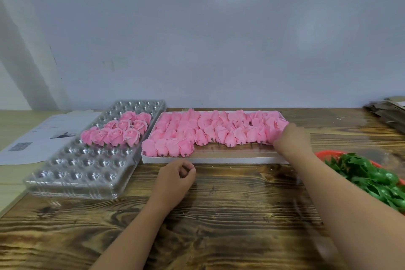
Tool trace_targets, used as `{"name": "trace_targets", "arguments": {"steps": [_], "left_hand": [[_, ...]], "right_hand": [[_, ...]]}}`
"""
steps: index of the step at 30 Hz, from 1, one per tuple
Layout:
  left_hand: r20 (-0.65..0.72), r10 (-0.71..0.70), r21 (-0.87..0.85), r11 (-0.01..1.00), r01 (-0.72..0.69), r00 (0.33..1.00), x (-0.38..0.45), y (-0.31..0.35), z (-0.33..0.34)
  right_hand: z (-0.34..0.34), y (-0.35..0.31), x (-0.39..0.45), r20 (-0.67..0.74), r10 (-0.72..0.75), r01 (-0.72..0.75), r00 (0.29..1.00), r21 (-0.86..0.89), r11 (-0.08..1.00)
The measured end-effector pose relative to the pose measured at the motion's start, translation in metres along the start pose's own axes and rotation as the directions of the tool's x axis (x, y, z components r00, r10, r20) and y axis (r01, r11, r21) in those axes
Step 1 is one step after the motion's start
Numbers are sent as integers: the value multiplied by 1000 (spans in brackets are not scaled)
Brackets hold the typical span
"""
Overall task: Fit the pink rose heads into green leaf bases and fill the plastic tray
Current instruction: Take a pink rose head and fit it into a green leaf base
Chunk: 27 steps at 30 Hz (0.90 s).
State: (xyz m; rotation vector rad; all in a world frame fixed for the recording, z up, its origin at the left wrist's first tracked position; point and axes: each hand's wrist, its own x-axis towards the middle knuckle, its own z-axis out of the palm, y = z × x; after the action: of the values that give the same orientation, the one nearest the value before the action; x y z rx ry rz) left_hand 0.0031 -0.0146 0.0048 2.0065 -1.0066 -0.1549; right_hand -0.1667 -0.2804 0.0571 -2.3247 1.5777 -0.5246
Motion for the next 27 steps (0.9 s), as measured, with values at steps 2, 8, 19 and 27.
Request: {"name": "trace_targets", "arguments": {"steps": [2, 8, 19, 27], "left_hand": [[1, 3, -6, 1000, -3, 1000, 1, -1, 0], [-2, 11, -9, 1000, -11, 1000, 3, -2, 2], [6, 7, -12, 1000, -7, 1000, 3, -2, 1], [7, -3, -21, 1000, 3, 1000, 4, -2, 2]], "right_hand": [[3, 2, 3, -18, 27, -27, 999, -35, 999], [7, 5, 7, 45, 105, -105, 993, 4, 994], [7, 5, 14, 75, 138, -140, 988, 16, 990], [12, 7, 19, 77, 134, -130, 988, -62, 990]]}}
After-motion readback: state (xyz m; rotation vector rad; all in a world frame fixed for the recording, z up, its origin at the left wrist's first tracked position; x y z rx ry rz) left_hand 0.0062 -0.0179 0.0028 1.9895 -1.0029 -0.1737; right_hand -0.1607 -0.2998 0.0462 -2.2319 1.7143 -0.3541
